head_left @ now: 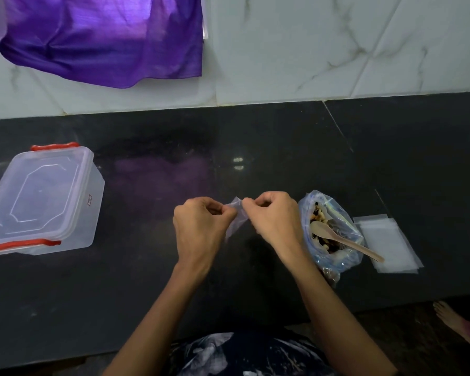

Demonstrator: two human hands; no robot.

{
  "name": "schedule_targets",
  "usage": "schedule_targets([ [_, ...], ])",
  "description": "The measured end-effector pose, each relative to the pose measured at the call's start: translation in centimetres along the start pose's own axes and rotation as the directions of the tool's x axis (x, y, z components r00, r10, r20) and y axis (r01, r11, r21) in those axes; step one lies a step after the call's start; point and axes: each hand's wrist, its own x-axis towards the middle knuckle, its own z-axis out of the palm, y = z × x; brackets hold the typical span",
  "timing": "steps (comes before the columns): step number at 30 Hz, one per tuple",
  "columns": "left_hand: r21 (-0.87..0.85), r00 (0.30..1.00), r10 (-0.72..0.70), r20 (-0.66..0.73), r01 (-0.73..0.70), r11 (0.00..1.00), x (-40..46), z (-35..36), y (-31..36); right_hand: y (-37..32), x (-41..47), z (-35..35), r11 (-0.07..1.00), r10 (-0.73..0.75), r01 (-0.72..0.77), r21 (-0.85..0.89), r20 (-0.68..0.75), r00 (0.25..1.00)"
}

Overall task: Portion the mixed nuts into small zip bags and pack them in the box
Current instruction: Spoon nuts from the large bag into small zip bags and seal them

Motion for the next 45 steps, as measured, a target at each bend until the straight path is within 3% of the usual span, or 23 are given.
schedule_targets([
  [5,-0.081,0.995,0.068,0.069,-0.063,0.995,0.3,0.1,0.1,-0.7,1.1,-0.2,0.931,0.188,-0.275,0.238,0.333,0.924],
  [9,-0.104,0.991,0.099,0.092,-0.09,0.991,0.6,0.2,-0.4,-0.9,1.2,-0.6,0.876,0.205,-0.344,0.338,0.383,0.901],
  [12,-0.122,0.986,0.122,0.118,-0.107,0.987,0.6,0.3,-0.6,-0.6,0.8,0.1,0.939,0.171,-0.228,0.257,0.227,0.959],
  [14,-0.115,0.986,0.129,0.11,-0.116,0.987,0.3,0.6,-0.5,-0.4,0.5,0.4,0.995,0.038,-0.046,0.092,0.087,0.995],
  [16,-0.045,0.991,0.121,0.06,-0.119,0.992,0.3,0.8,-0.5,-0.3,0.2,0.4,0.996,-0.077,0.078,-0.044,0.037,0.996],
  [19,0.037,0.971,0.201,0.127,-0.207,0.978,1.1,0.9,-1.4,-0.6,0.2,-0.2,0.982,-0.107,0.113,-0.15,0.051,0.993],
  [22,-0.193,0.879,0.325,0.349,-0.272,0.943,1.9,0.6,-2.6,-1.3,0.2,-0.9,0.977,-0.152,0.158,-0.144,0.047,0.987],
  [25,-0.379,0.803,0.402,0.439,-0.24,0.894,1.5,0.9,-3.2,-2.3,-0.4,-1.4,0.985,-0.114,0.129,-0.112,0.13,0.985],
  [30,-0.449,0.857,0.395,0.331,-0.225,0.865,1.0,2.2,-3.9,-3.4,-1.0,-1.8,0.985,-0.124,0.149,-0.086,0.247,0.961],
  [35,-0.499,0.893,0.359,0.271,-0.189,0.846,1.0,2.5,-4.0,-4.2,-1.3,-2.3,0.932,-0.178,0.284,-0.223,0.402,0.898],
  [40,-0.554,0.907,0.357,0.224,-0.183,0.812,0.9,2.5,-3.9,-4.3,-1.5,-2.1,0.901,-0.223,0.335,-0.274,0.37,0.902],
  [45,-0.537,0.912,0.346,0.218,-0.183,0.823,0.6,2.6,-3.8,-3.8,-1.2,-1.7,0.939,-0.19,0.254,-0.232,0.263,0.946],
])
